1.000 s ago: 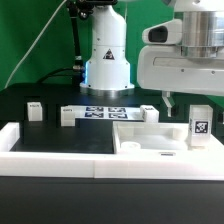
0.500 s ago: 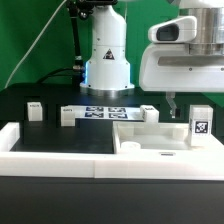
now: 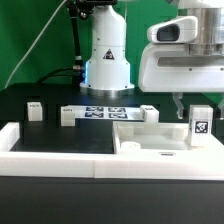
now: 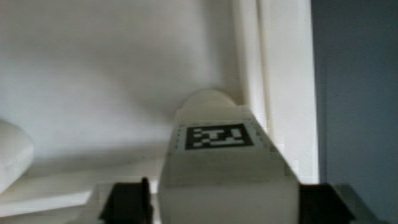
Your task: Assemble one leg
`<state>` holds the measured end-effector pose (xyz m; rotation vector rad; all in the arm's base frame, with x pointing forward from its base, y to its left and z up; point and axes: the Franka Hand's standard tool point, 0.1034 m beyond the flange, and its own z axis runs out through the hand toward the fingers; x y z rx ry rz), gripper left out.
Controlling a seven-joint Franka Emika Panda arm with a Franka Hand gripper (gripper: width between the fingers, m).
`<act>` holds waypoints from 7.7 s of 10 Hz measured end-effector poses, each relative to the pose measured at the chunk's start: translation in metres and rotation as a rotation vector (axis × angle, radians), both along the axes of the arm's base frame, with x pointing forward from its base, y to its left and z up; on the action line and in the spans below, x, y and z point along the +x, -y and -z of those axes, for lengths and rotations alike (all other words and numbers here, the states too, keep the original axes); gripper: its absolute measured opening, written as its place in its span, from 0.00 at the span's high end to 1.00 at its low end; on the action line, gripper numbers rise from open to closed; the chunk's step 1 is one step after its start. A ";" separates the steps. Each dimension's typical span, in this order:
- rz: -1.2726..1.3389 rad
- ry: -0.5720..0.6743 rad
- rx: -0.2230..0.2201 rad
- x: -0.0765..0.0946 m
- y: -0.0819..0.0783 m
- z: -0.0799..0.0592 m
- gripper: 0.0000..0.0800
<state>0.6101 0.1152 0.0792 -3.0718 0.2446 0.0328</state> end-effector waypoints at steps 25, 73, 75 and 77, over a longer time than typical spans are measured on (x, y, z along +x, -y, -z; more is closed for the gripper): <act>0.821 -0.062 0.041 0.003 0.000 0.000 0.19; 0.297 0.019 0.002 0.017 -0.002 0.002 0.19; 0.196 0.021 -0.001 0.016 0.000 0.003 0.19; 0.201 0.021 -0.001 0.016 0.001 0.003 0.51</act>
Offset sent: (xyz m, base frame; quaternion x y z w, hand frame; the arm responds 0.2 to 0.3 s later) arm 0.0036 -0.0123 0.0025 0.0351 -0.0098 0.2577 0.9655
